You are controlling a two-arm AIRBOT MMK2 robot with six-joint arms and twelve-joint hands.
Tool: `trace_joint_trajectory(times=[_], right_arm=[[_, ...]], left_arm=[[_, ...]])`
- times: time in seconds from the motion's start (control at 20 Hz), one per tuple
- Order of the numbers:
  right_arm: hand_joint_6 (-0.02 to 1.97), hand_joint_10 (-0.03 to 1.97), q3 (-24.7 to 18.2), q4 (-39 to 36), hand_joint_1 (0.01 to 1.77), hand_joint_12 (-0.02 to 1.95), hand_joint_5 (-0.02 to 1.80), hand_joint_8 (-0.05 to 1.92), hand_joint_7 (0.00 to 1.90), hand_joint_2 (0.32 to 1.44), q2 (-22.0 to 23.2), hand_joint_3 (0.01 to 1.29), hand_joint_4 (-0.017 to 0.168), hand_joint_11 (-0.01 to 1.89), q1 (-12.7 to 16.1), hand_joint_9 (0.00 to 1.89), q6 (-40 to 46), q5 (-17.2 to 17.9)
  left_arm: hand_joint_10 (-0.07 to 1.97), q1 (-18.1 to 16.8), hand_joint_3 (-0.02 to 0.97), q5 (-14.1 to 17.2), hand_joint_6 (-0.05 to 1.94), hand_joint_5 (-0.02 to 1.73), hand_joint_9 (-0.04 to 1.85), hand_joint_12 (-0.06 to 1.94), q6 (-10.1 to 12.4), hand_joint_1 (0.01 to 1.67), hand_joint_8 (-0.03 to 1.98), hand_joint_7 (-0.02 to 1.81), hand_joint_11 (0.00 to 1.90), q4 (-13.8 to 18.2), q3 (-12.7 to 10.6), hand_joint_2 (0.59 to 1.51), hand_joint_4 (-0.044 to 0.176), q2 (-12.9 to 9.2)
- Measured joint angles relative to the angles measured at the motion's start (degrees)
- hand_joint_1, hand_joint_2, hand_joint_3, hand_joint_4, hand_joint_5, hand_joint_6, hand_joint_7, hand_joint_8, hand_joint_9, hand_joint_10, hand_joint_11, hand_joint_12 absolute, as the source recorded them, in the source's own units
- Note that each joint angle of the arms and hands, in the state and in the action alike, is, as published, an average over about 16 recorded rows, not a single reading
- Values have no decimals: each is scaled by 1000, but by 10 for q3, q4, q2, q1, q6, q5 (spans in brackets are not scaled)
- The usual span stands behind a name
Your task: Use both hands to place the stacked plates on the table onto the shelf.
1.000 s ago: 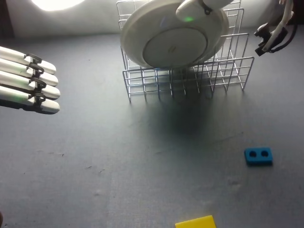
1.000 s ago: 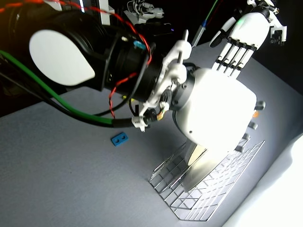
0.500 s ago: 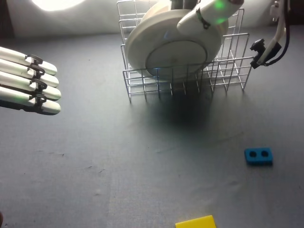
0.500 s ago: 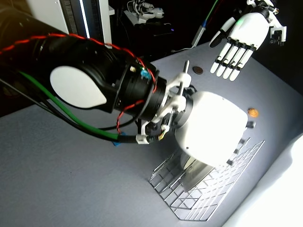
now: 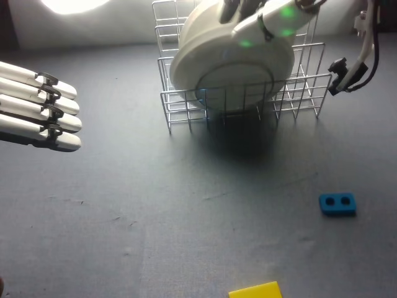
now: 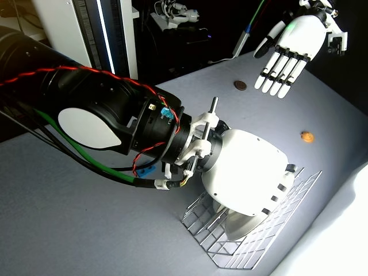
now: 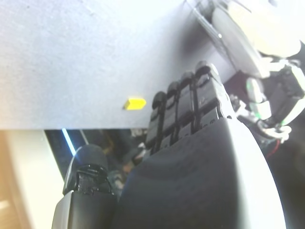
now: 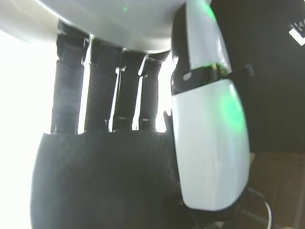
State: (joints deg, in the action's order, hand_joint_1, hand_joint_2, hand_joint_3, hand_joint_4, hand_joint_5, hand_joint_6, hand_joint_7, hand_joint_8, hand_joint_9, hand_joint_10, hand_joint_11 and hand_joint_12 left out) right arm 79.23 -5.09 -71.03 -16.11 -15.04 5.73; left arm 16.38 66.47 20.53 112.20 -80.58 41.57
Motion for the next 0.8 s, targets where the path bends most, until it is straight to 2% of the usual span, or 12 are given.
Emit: trace_joint_trajectory(times=[0.4,0.65,0.8], right_arm=[[250,2,-31,-19,1068,829,825,200,1016,1029,37,11,-5,793,22,1129,-24,-3],[60,7,-84,-46,996,832,835,30,1006,1019,100,12,-3,742,42,1076,-77,-6],[37,10,-125,-60,964,836,840,7,997,1017,150,13,-3,726,49,1060,-116,-3]], left_arm=[[17,-1,11,5,13,82,37,11,-3,19,13,69,19,-21,8,1300,0,2],[17,-3,10,14,13,83,40,11,-5,19,13,72,21,-37,15,1302,0,6],[17,-4,10,19,13,86,44,11,-10,20,13,76,23,-47,22,1302,0,9]])
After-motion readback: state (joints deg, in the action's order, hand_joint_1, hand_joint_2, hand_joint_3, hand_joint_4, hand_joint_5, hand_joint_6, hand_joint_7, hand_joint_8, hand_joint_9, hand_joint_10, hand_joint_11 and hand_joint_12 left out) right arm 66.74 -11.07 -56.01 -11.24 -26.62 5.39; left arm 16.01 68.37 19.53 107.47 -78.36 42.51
